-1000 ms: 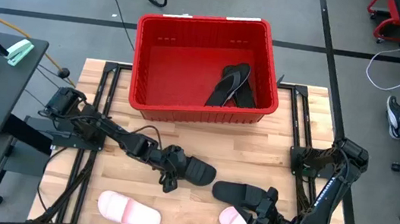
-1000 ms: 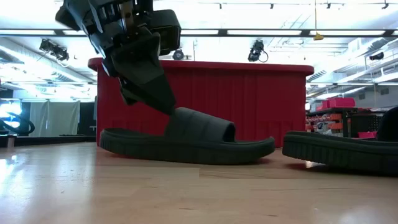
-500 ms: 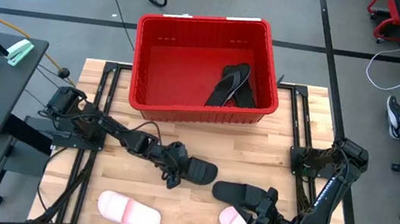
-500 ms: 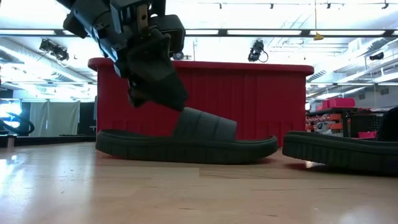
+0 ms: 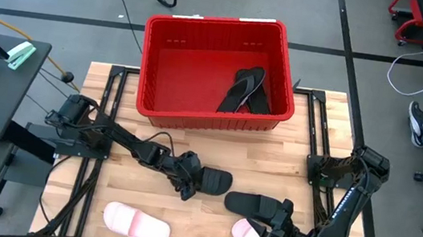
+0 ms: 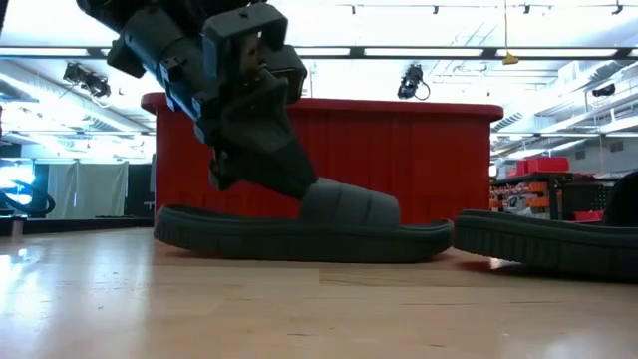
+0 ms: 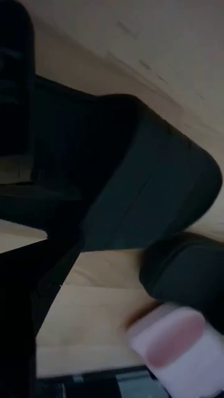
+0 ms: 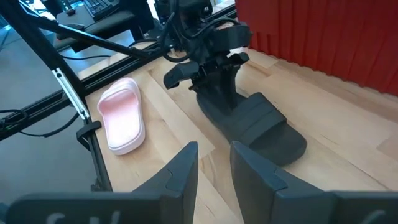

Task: Pick and place slides into bin
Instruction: Put the left black slide into the red container

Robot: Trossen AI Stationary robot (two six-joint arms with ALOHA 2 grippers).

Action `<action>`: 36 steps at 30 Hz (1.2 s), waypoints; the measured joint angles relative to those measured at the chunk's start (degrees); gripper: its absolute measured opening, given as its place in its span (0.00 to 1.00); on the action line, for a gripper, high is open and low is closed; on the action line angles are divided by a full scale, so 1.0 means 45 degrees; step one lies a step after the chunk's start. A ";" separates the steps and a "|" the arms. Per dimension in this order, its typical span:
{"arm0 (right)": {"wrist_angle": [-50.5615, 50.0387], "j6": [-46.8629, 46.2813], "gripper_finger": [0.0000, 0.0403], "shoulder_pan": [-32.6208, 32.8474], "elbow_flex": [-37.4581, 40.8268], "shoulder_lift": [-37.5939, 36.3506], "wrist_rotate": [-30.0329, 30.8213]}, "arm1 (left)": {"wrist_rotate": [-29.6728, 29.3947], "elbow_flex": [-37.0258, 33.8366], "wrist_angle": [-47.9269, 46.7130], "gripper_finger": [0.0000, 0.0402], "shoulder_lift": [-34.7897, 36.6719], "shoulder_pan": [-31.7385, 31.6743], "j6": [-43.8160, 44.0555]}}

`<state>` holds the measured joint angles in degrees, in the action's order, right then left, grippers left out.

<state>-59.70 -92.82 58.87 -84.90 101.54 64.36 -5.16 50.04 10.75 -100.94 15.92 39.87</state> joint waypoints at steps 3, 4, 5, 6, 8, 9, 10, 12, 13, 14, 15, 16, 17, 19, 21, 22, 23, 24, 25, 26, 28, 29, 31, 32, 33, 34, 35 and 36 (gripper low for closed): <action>0.0004 0.0065 0.25 0.0000 0.0000 0.0000 0.0000 | 0.0026 0.0000 0.0462 0.27 -0.0069 0.0000 0.0041; 0.0004 0.0078 0.25 0.0000 0.0000 0.0000 0.0001 | 0.0023 0.0000 0.0460 0.27 -0.0070 0.0007 0.0137; 0.0004 0.0083 0.25 0.0004 0.0000 0.0000 0.0005 | 0.0026 0.0000 0.0488 0.27 -0.0074 0.0010 0.0321; 0.0009 0.0083 0.25 0.0001 0.0000 0.0000 0.0005 | 0.0026 0.0000 0.0534 0.27 -0.0074 0.0010 0.0382; 0.0004 0.0095 0.25 0.0000 0.0000 0.0000 0.0005 | 0.0026 0.0000 0.0659 0.27 -0.0074 0.0015 0.0411; 0.0004 0.0115 0.25 0.0002 0.0000 0.0000 0.0005 | 0.0026 0.0000 0.0725 0.27 -0.0074 0.0015 0.0430; 0.0004 0.0121 0.25 0.0002 0.0000 0.0000 0.0005 | 0.0026 0.0000 0.0763 0.27 -0.0074 0.0011 0.0434; 0.0004 0.0131 0.25 0.0000 0.0000 0.0000 0.0005 | 0.0026 0.0000 0.0767 0.27 -0.0078 0.0005 0.0682; 0.0004 0.0131 0.25 0.0000 0.0000 0.0000 0.0005 | 0.0029 0.0000 0.0768 0.27 -0.0078 0.0005 0.0786; 0.0004 0.0131 0.25 0.0000 0.0000 0.0000 0.0005 | 0.0026 0.0000 0.0776 0.27 -0.0078 0.0005 0.0896; 0.0004 0.0142 0.25 0.0001 0.0000 0.0000 0.0005 | 0.0030 0.0000 0.0788 0.27 -0.0078 0.0005 0.1005; 0.0009 0.0204 0.25 0.0000 0.0000 0.0000 0.0005 | 0.0022 -0.0005 0.0814 0.27 -0.0078 0.0005 0.1057; 0.0004 0.0237 0.25 0.0000 0.0000 0.0000 0.0005 | 0.0012 0.0000 0.0838 0.27 -0.0083 0.0000 0.1104; 0.0009 0.0253 0.25 0.0000 0.0000 0.0000 0.0005 | -0.0167 -0.0005 0.0864 0.28 -0.0083 -0.0017 0.1409; 0.0009 0.0253 0.25 0.0002 0.0000 0.0000 0.0005 | -0.0345 -0.0005 0.0964 0.28 -0.0083 -0.0022 0.1724; 0.0005 0.0253 0.25 0.0000 0.0000 0.0000 0.0005 | -0.0375 -0.0005 0.1012 0.28 -0.0083 -0.0024 0.1797; 0.0009 0.0253 0.25 0.0000 0.0000 0.0000 0.0005 | -0.0384 -0.0005 0.1065 0.28 -0.0083 -0.0024 0.1899; 0.0009 0.0253 0.25 0.0000 0.0000 0.0000 0.0005 | -0.0398 -0.0005 0.1119 0.28 -0.0083 -0.0026 0.2009; 0.0009 0.0253 0.25 0.0000 0.0000 0.0000 0.0005 | -0.0420 -0.0005 0.1160 0.28 -0.0083 -0.0029 0.2014; 0.0009 0.0253 0.25 0.0000 0.0000 0.0000 0.0009 | -0.0492 -0.0005 0.1166 0.28 -0.0083 -0.0053 0.2019; 0.0009 0.0250 0.25 0.0000 0.0000 0.0000 0.0005 | -0.0619 -0.0005 0.1168 0.28 -0.0083 -0.0081 0.2056; 0.0009 0.0253 0.25 0.0000 0.0000 0.0000 0.0005 | -0.0690 -0.0005 0.1172 0.28 -0.0083 -0.0105 0.2081; 0.0009 0.0248 0.25 0.0000 0.0000 0.0000 0.0005 | -0.0793 -0.0005 0.1178 0.29 -0.0083 -0.0144 0.2111; 0.0009 0.0248 0.25 0.0000 0.0000 0.0000 0.0005 | -0.0811 -0.0005 0.1178 0.28 -0.0083 -0.0146 0.2107; 0.0009 0.0248 0.25 0.0000 0.0000 0.0000 0.0005 | -0.0826 -0.0005 0.1178 0.28 -0.0083 -0.0153 0.2106; 0.0009 0.0250 0.25 0.0000 0.0000 0.0000 0.0009 | -0.0873 -0.0005 0.1178 0.28 -0.0083 -0.0165 0.2111; 0.0009 0.0248 0.25 0.0000 0.0000 0.0000 0.0005 | -0.0941 -0.0005 0.1178 0.28 -0.0083 -0.0165 0.2122; 0.0009 0.0248 0.25 0.0002 0.0000 0.0000 0.0005 | -0.1032 -0.0005 0.1178 0.28 -0.0083 -0.0165 0.2198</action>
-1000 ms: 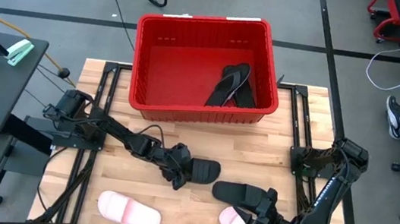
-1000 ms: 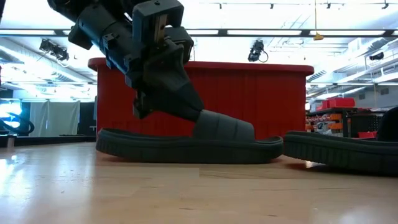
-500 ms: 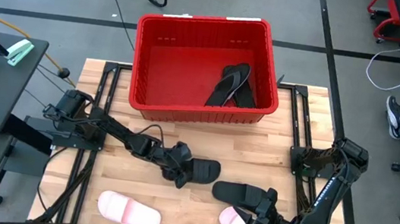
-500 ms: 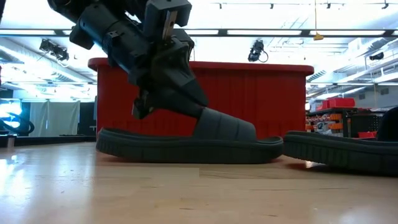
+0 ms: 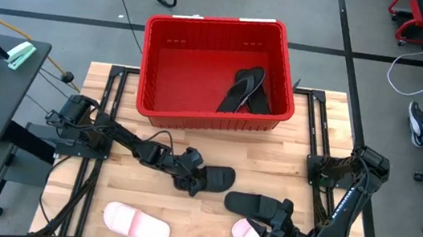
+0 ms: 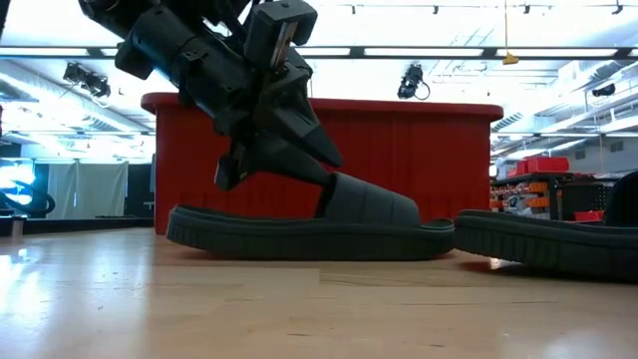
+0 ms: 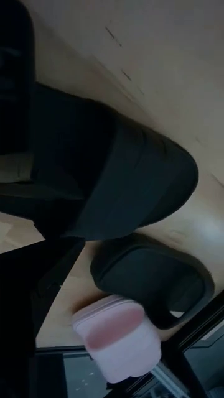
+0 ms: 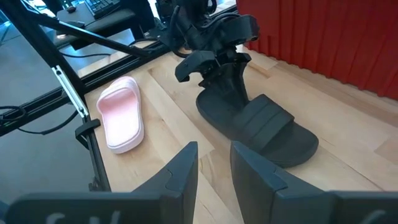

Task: Pick and place slides into bin
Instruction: Put the left black slide into the red container

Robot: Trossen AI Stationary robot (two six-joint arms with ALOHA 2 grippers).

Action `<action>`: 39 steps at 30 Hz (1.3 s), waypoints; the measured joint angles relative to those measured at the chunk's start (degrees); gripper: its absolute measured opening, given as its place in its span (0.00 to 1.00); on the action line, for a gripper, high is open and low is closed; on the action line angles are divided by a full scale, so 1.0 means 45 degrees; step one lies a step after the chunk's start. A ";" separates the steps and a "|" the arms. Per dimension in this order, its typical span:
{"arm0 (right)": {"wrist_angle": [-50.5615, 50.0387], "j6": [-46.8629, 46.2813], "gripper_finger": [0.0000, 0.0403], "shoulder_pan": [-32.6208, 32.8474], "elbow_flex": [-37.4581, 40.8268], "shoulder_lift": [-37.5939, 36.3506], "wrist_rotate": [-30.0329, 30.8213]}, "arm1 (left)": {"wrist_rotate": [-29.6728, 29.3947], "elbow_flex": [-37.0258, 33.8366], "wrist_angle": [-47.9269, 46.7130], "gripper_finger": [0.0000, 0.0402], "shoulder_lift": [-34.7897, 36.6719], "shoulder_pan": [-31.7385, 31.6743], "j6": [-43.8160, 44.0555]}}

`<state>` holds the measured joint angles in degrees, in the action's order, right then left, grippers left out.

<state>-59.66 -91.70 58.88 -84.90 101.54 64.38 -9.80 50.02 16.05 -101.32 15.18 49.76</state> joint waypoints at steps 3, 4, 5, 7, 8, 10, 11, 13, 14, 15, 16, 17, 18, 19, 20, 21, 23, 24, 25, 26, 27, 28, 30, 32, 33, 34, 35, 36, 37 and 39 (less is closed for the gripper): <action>0.0000 0.0000 0.25 0.0000 0.0000 0.0000 0.0004 | -0.0117 0.0000 -0.0008 0.28 0.0000 -0.0005 0.0161; 0.0000 0.0000 0.25 -0.0001 0.0000 0.0000 0.0000 | -0.0118 0.0000 -0.0010 0.29 0.0000 -0.0005 0.0170; 0.0000 0.0000 0.25 -0.0002 0.0000 0.0000 0.0000 | -0.0122 0.0000 -0.0013 0.29 0.0000 0.0000 0.0214; 0.0000 0.0000 0.25 0.0003 0.0000 0.0000 0.0000 | -0.0122 0.0000 -0.0016 0.29 0.0000 0.0000 0.0500; 0.0000 0.0000 0.25 -0.0002 0.0000 0.0000 0.0000 | -0.0136 0.0000 -0.0019 0.29 0.0000 0.0000 0.0559; 0.0000 -0.0003 0.25 -0.0002 0.0000 0.0000 0.0002 | -0.0262 0.0000 -0.0030 0.29 0.0000 0.0025 0.0860; 0.0000 -0.0005 0.25 0.0000 0.0000 0.0000 0.0000 | -0.0385 0.0000 -0.0052 0.29 0.0000 0.0044 0.1032; 0.0000 -0.0005 0.25 -0.0002 0.0000 0.0000 0.0000 | -0.0621 0.0000 -0.0112 0.29 0.0000 0.0053 0.1589; 0.0000 -0.0005 0.25 -0.0002 0.0000 0.0000 0.0005 | -0.0791 0.0000 -0.0123 0.30 0.0000 0.0060 0.1890; 0.0004 -0.0005 0.25 -0.0002 0.0000 0.0000 0.0000 | -0.1014 0.0000 -0.0123 0.30 0.0000 0.0101 0.2149; 0.0000 -0.0005 0.25 -0.0002 0.0000 0.0000 0.0000 | -0.1258 0.0000 -0.0121 0.30 0.0000 0.0122 0.2294; 0.0000 -0.0005 0.25 0.0003 0.0000 0.0000 0.0000 | -0.1498 0.0000 -0.0128 0.31 0.0000 0.0173 0.2449; 0.0002 -0.0005 0.25 -0.0002 0.0000 0.0000 0.0002 | -0.1684 0.0000 -0.0130 0.31 0.0000 0.0203 0.2484; 0.0004 -0.0005 0.25 0.0002 0.0000 0.0000 0.0001 | -0.1802 0.0000 -0.0126 0.32 0.0000 0.0246 0.2497; 0.0003 -0.0005 0.25 -0.0002 0.0000 0.0000 0.0002 | -0.1831 0.0000 -0.0126 0.33 0.0000 0.0262 0.2497; 0.0000 -0.0005 0.25 -0.0002 0.0000 0.0000 0.0003 | -0.1831 0.0000 -0.0122 0.33 0.0000 0.0280 0.2501; 0.0000 -0.0005 0.25 -0.0002 0.0000 0.0000 0.0000 | -0.1853 0.0000 -0.0190 0.35 0.0000 0.0375 0.2759; 0.0004 -0.0005 0.25 -0.0002 0.0000 0.0000 0.0000 | -0.1908 -0.0003 -0.0256 0.35 0.0000 0.0411 0.2862; 0.0002 -0.0005 0.25 0.0001 0.0000 0.0000 0.0000 | -0.1968 -0.0005 -0.0281 0.36 -0.0026 0.0462 0.2903; 0.0000 -0.0005 0.25 -0.0001 0.0000 0.0000 0.0000 | -0.2088 -0.0005 -0.0185 0.36 -0.0125 0.0498 0.2911; 0.0004 -0.0005 0.25 0.0003 0.0000 0.0000 0.0000 | -0.2194 -0.0006 -0.0125 0.37 -0.0226 0.0536 0.3008; 0.0010 -0.0005 0.25 -0.0002 0.0000 0.0000 0.0000 | -0.2315 -0.0019 -0.0124 0.37 -0.0323 0.0563 0.3208; 0.0025 -0.0005 0.25 -0.0002 0.0000 0.0000 0.0005 | -0.2400 0.0004 0.0479 0.38 -0.0681 0.0607 0.3530; 0.0047 -0.0005 0.25 -0.0002 0.0000 0.0000 0.0001 | -0.2431 0.0005 0.0996 0.38 -0.1087 0.0593 0.3583; 0.0047 -0.0005 0.25 0.0001 0.0000 0.0000 0.0005 | -0.2429 0.0005 0.1430 0.38 -0.1306 0.0583 0.3587; 0.0054 0.0006 0.25 -0.0001 0.0000 0.0000 0.0005 | -0.2429 0.0005 0.1929 0.38 -0.1514 0.0574 0.3579; 0.0076 0.0017 0.25 -0.0002 0.0000 0.0000 0.0000 | -0.2429 0.0004 0.2332 0.38 -0.1675 0.0554 0.3546; 0.0092 0.0038 0.25 0.0003 -0.0005 0.0000 0.0000 | -0.2429 -0.0001 0.2640 0.37 -0.1784 0.0553 0.3460; 0.0088 0.0053 0.25 -0.0001 -0.0004 0.0000 0.0005 | -0.2435 -0.0010 0.3082 0.37 -0.1903 0.0519 0.3422; 0.0089 0.0058 0.25 0.0003 -0.0003 0.0000 0.0000 | -0.2369 0.0000 0.3237 0.36 -0.1943 0.0438 0.3390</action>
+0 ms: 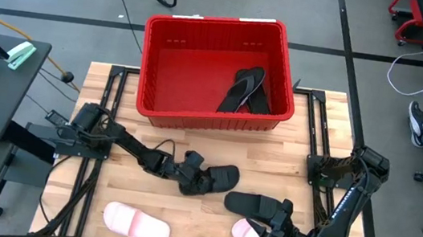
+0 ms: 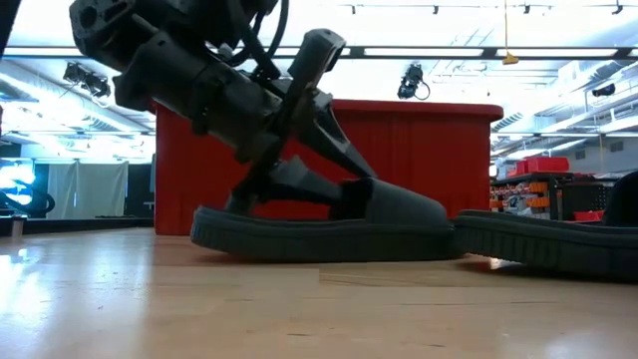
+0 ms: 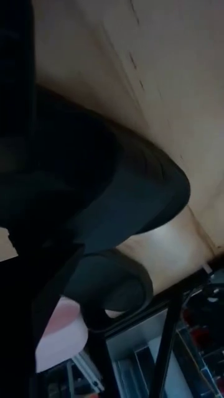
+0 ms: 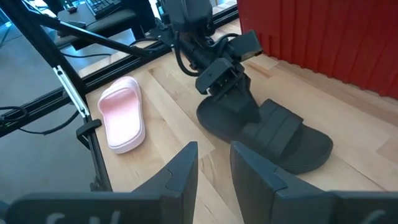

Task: Pick and place slides into bin
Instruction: Put the left black slide into the red container

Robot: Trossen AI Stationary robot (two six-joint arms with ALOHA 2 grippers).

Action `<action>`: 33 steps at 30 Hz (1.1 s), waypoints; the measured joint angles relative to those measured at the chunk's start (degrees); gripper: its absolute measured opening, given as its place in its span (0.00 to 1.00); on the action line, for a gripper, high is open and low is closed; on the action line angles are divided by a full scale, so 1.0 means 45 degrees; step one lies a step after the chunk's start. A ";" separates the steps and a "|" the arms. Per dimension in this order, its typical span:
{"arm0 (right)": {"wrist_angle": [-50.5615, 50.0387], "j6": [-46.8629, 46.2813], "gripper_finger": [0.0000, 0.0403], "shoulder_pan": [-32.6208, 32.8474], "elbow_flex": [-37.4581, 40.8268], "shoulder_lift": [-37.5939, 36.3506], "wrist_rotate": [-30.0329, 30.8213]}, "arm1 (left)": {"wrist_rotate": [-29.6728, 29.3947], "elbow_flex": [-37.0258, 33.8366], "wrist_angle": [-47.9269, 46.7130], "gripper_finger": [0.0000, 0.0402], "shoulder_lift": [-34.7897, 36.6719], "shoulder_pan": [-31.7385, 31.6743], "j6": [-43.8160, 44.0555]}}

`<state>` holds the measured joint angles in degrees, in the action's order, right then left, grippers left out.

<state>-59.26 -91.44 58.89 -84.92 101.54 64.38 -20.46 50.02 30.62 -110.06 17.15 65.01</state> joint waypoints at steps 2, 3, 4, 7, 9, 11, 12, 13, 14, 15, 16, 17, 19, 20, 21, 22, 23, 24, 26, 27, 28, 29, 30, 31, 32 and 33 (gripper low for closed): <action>0.0003 0.0012 0.25 -0.0002 -0.0002 0.0000 0.0005 | 0.0027 0.0000 0.0025 0.34 0.0000 -0.0120 -0.0489; 0.0003 0.0019 0.25 -0.0003 -0.0002 0.0000 0.0002 | 0.0020 0.0000 0.0025 0.33 0.0000 -0.0188 -0.0816; 0.0002 0.0019 0.25 -0.0005 -0.0002 0.0000 0.0000 | 0.0013 0.0000 0.0024 0.32 0.0000 -0.0256 -0.1030; 0.0003 0.0032 0.25 -0.0002 -0.0002 0.0000 0.0000 | -0.0027 0.0000 -0.0015 0.24 0.0000 -0.0376 -0.1751; 0.0003 0.0034 0.25 -0.0005 -0.0002 0.0000 0.0005 | 0.0191 0.0000 -0.0023 0.15 0.0000 -0.0427 -0.2461; 0.0001 0.0034 0.25 -0.0005 -0.0002 0.0000 0.0000 | 0.0657 0.0000 0.0047 0.05 0.0002 -0.0438 -0.2904; 0.0003 0.0034 0.25 -0.0002 -0.0002 0.0000 0.0002 | 0.0866 0.0000 0.0086 0.04 0.0007 -0.0440 -0.2945; 0.0003 0.0034 0.25 -0.0003 -0.0002 0.0000 0.0001 | 0.1119 0.0000 0.0114 0.04 0.0010 -0.0443 -0.2960; 0.0000 0.0032 0.25 -0.0004 -0.0002 0.0000 0.0002 | 0.1413 0.0000 0.0154 0.04 0.0010 -0.0433 -0.2978; -0.0002 0.0034 0.25 -0.0004 -0.0002 0.0000 0.0000 | 0.1724 0.0000 0.0229 0.05 0.0014 -0.0415 -0.2982; 0.0003 0.0034 0.25 -0.0005 -0.0002 0.0000 0.0000 | 0.1984 0.0000 0.0321 0.04 0.0066 -0.0377 -0.2995; 0.0001 0.0034 0.25 -0.0005 -0.0002 0.0000 0.0000 | 0.2216 0.0000 0.0503 0.04 0.0145 -0.0321 -0.3060; 0.0003 0.0034 0.25 -0.0003 -0.0002 0.0000 0.0000 | 0.2733 -0.0003 0.0851 0.03 0.0442 -0.0241 -0.3432; -0.0001 0.0034 0.25 -0.0001 -0.0002 0.0000 0.0000 | 0.2899 -0.0024 0.0852 0.03 0.0688 -0.0229 -0.3632; -0.0002 0.0034 0.25 -0.0002 -0.0002 0.0000 0.0000 | 0.2964 -0.0024 0.0862 0.03 0.0955 -0.0220 -0.3811; 0.0003 0.0034 0.25 -0.0002 -0.0002 0.0000 0.0000 | 0.3041 -0.0017 0.0819 0.03 0.1305 -0.0222 -0.4054; -0.0002 0.0034 0.25 -0.0002 -0.0002 0.0000 0.0000 | 0.3076 0.0045 0.0772 0.03 0.1745 -0.0262 -0.4404; -0.0002 0.0034 0.25 0.0000 -0.0002 0.0000 0.0000 | 0.3055 0.0135 0.0845 0.03 0.2183 -0.0323 -0.4801; -0.0002 0.0044 0.25 -0.0002 -0.0002 0.0000 0.0000 | 0.3111 0.0175 0.0997 0.03 0.3114 -0.0501 -0.5502; -0.0002 0.0044 0.25 0.0000 -0.0002 0.0000 0.0000 | 0.3253 0.0172 0.0937 0.03 0.3594 -0.0629 -0.5852; -0.0002 0.0049 0.25 -0.0004 -0.0002 0.0000 0.0000 | 0.3381 0.0161 0.0804 0.03 0.4052 -0.0786 -0.6203; -0.0002 0.0048 0.25 -0.0002 -0.0002 0.0000 0.0000 | 0.3449 0.0151 0.0766 0.03 0.4533 -0.0975 -0.6526; -0.0002 0.0044 0.25 0.0000 -0.0002 0.0000 0.0000 | 0.3522 0.0155 0.0732 0.03 0.5073 -0.1199 -0.6926; -0.0002 0.0044 0.25 0.0000 -0.0002 0.0000 0.0000 | 0.3549 0.0156 0.0754 0.03 0.5628 -0.1489 -0.7331; -0.0002 0.0044 0.25 -0.0005 -0.0002 0.0000 0.0000 | 0.3563 0.0169 0.0786 0.03 0.6177 -0.1837 -0.7680; -0.0002 0.0044 0.25 -0.0005 -0.0002 0.0000 0.0000 | 0.3597 0.0203 0.0603 0.03 0.6734 -0.2267 -0.8008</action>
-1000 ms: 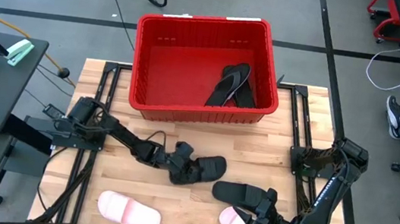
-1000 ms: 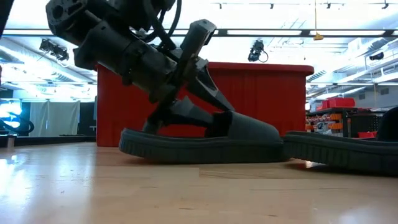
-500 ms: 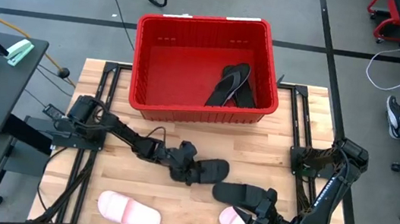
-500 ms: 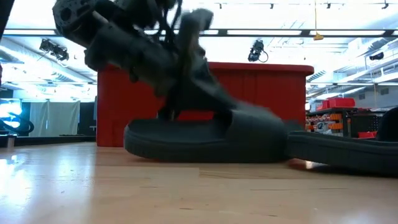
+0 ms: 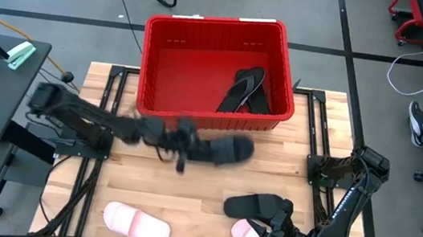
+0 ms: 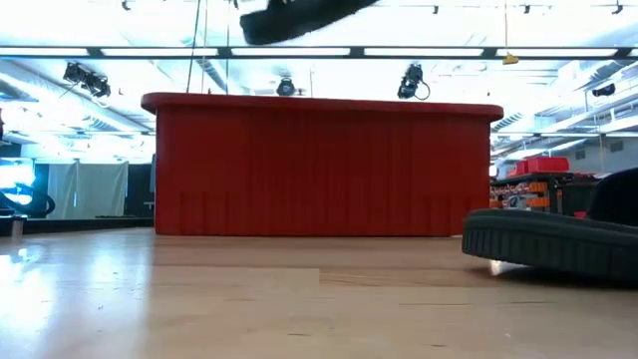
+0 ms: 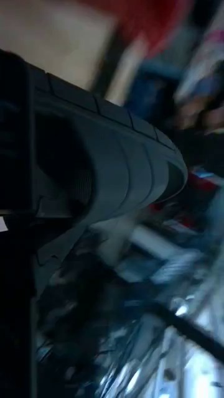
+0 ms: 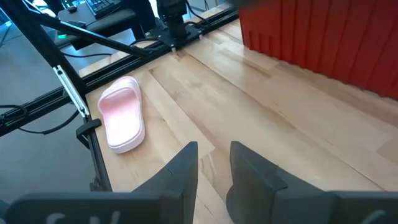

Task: Pick and place slides into bin
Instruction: Put the left black slide into the red container

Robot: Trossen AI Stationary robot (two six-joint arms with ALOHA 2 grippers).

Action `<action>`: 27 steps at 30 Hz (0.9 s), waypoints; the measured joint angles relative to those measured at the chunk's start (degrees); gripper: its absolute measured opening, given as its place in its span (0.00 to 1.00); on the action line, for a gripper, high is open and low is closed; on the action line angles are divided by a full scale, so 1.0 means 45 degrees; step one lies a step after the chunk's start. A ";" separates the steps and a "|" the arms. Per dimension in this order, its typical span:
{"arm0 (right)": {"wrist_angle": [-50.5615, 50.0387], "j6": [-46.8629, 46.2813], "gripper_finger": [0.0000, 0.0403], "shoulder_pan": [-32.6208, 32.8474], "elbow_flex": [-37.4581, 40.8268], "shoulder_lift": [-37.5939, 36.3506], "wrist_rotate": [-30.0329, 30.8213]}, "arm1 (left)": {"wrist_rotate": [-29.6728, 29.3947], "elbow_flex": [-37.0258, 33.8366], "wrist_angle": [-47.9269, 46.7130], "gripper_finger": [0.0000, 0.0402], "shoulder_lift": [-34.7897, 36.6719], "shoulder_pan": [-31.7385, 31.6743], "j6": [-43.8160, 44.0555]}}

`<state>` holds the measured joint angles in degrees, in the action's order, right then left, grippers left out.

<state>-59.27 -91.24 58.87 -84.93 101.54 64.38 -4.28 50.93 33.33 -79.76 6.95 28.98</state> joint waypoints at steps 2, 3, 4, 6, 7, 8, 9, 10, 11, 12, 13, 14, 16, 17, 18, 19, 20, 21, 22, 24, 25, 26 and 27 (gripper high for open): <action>0.0000 -0.0004 0.25 0.0000 0.0000 0.0000 0.0000 | 0.0182 0.0246 -0.0947 0.03 0.0906 -0.1021 -0.0489; 0.0000 -0.0003 0.25 -0.0001 0.0000 0.0000 0.0000 | 0.0329 0.0422 -0.1524 0.03 0.1261 -0.1546 -0.0672; 0.0000 -0.0005 0.25 -0.0031 0.0000 0.0000 0.0000 | 0.0485 0.0651 -0.2036 0.03 0.1548 -0.2093 -0.0885; 0.0000 -0.0005 0.25 -0.0072 0.0000 0.0000 0.0000 | 0.0969 0.1332 -0.2845 0.03 0.1872 -0.3254 -0.1097; 0.0000 -0.0005 0.25 -0.0117 0.0000 0.0000 0.0001 | 0.1413 0.1740 -0.3123 0.03 0.1907 -0.3844 -0.1184; 0.0000 0.0000 0.25 -0.0169 0.0000 0.0000 0.0000 | 0.1908 0.2169 -0.3455 0.03 0.1912 -0.4480 -0.1197; -0.0003 0.0008 0.25 -0.0229 0.0000 0.0000 0.0002 | 0.2499 0.2609 -0.3819 0.03 0.1869 -0.5102 -0.1197; -0.0014 0.0052 0.25 -0.0294 0.0000 0.0000 0.0001 | 0.3087 0.3123 -0.4067 0.03 0.1632 -0.5669 -0.1187; -0.0039 0.0115 0.25 -0.0342 0.0000 0.0000 0.0007 | 0.3635 0.3627 -0.4203 0.03 0.1358 -0.6209 -0.1194; -0.0087 0.0259 0.25 -0.0398 0.0000 0.0000 -0.0002 | 0.4210 0.4137 -0.4541 0.03 0.1030 -0.6781 -0.1235; -0.0114 0.0361 0.25 -0.0463 0.0000 0.0000 -0.0003 | 0.4776 0.4628 -0.4873 0.03 0.0676 -0.7311 -0.1296; -0.0120 0.0476 0.25 -0.0528 0.0000 0.0000 -0.0047 | 0.5281 0.5151 -0.5085 0.03 0.0229 -0.7814 -0.1311; -0.0191 0.0711 0.25 -0.0642 0.0000 0.0000 -0.0134 | 0.6257 0.6227 -0.5249 0.03 -0.0849 -0.8674 -0.1124; -0.0194 0.0835 0.25 -0.0706 0.0000 0.0000 -0.0181 | 0.6877 0.6707 -0.5396 0.03 -0.1429 -0.9137 -0.0855; -0.0194 0.1008 0.25 -0.0768 0.0000 0.0000 -0.0211 | 0.7561 0.7210 -0.5404 0.03 -0.2114 -0.9484 -0.0654; -0.0195 0.1164 0.25 -0.0824 0.0000 0.0000 -0.0282 | 0.8165 0.7695 -0.5390 0.03 -0.2835 -0.9745 -0.0523; -0.0204 0.1319 0.25 -0.0879 0.0000 0.0000 -0.0367 | 0.8648 0.8178 -0.5398 0.03 -0.3603 -0.9993 -0.0412; -0.0204 0.1433 0.25 -0.0937 0.0000 0.0000 -0.0448 | 0.9138 0.8679 -0.5475 0.03 -0.4399 -1.0209 -0.0273; -0.0199 0.1586 0.25 -0.0998 0.0000 0.0000 -0.0548 | 0.9668 0.9220 -0.5516 0.03 -0.5173 -1.0380 -0.0221; -0.0223 0.1665 0.25 -0.1086 0.0000 -0.0040 -0.0836 | 1.0693 1.0367 -0.5508 0.03 -0.6715 -1.0607 -0.0006; -0.0231 0.1663 0.25 -0.1137 0.0000 -0.0079 -0.0956 | 1.1210 1.0965 -0.5490 0.03 -0.7462 -1.0687 0.0264; -0.0243 0.1661 0.25 -0.1166 0.0000 -0.0119 -0.1042 | 1.1650 1.1501 -0.5459 0.03 -0.8134 -1.0744 0.0591; -0.0243 0.1661 0.25 -0.1174 0.0000 -0.0167 -0.1065 | 1.2008 1.2007 -0.5432 0.03 -0.8787 -1.0778 0.0829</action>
<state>-60.36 -83.77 53.59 -84.93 100.78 59.59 49.76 104.96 8.89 -119.30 -41.55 32.71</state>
